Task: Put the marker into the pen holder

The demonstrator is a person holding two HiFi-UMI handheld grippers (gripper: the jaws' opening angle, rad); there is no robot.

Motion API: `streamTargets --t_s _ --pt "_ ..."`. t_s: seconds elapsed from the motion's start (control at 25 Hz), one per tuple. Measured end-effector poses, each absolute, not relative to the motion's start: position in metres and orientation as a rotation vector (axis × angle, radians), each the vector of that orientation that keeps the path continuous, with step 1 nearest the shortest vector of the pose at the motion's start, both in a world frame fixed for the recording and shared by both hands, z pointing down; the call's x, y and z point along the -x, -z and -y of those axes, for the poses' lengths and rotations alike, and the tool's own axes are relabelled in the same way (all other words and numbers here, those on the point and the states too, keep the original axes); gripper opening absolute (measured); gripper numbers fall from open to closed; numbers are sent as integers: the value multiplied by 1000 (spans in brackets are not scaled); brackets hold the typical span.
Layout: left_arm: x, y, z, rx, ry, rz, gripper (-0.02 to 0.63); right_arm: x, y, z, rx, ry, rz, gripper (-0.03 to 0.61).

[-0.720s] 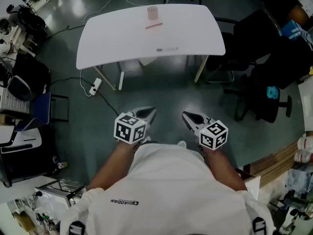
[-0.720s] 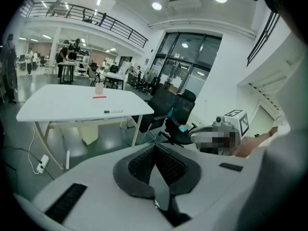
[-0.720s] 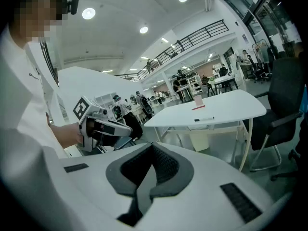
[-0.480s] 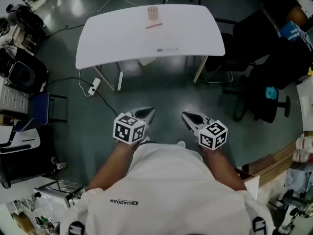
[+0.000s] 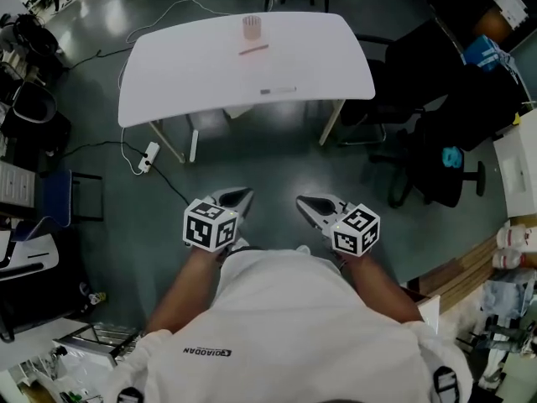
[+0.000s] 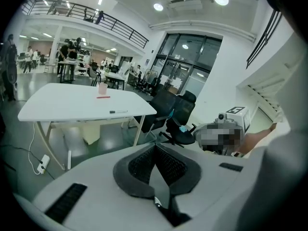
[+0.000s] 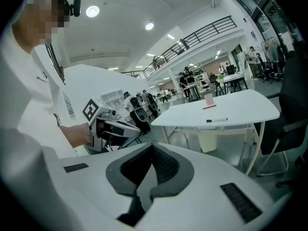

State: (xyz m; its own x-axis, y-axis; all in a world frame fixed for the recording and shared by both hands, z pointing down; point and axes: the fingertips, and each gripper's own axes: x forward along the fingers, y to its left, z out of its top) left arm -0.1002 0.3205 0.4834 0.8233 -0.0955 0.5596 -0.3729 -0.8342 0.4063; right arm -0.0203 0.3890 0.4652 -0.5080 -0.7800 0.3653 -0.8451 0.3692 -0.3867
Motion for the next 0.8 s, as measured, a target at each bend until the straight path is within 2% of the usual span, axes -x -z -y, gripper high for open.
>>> streamTargets --t_s 0.8 --pt "219 -506 -247 -2484 -703 485 26 116 -480 -311 -1405 -756 2427 18"
